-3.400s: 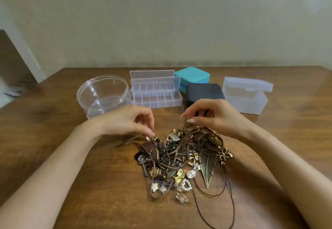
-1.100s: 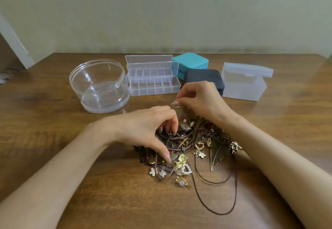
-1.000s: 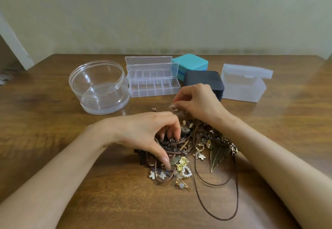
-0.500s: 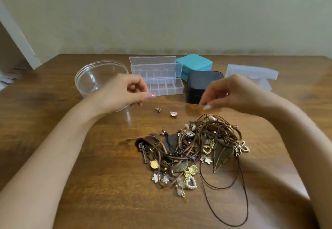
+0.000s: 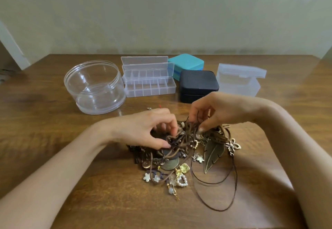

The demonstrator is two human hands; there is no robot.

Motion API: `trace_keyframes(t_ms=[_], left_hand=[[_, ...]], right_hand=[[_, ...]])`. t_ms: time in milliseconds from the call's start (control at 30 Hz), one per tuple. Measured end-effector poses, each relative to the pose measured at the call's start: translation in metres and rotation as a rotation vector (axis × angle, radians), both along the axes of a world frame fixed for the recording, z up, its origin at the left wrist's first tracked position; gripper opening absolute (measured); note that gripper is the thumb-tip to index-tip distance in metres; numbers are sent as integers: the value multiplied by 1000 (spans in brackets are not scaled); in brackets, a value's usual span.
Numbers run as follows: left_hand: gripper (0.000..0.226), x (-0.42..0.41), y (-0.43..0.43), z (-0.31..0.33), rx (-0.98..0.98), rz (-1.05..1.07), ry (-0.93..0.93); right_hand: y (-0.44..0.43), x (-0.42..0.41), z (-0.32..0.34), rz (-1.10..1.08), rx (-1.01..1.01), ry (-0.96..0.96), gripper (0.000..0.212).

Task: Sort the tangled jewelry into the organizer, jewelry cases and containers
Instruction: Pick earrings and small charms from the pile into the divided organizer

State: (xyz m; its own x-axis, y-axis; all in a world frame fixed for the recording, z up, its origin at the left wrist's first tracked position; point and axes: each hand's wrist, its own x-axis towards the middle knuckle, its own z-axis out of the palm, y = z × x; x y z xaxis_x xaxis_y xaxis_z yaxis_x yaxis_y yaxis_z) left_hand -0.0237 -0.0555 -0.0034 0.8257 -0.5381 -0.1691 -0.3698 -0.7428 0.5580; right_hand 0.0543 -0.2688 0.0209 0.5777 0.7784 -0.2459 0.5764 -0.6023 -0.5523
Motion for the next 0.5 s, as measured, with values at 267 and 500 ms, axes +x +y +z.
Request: trace_keyframes(t_ms=[267, 500], left_hand=[[26, 3, 12, 5, -59, 118, -16], [28, 1, 12, 7, -9, 80, 21]], right_hand=[[-12, 5, 8, -79, 256, 161, 25], [-6, -3, 9, -54, 24, -241, 20]])
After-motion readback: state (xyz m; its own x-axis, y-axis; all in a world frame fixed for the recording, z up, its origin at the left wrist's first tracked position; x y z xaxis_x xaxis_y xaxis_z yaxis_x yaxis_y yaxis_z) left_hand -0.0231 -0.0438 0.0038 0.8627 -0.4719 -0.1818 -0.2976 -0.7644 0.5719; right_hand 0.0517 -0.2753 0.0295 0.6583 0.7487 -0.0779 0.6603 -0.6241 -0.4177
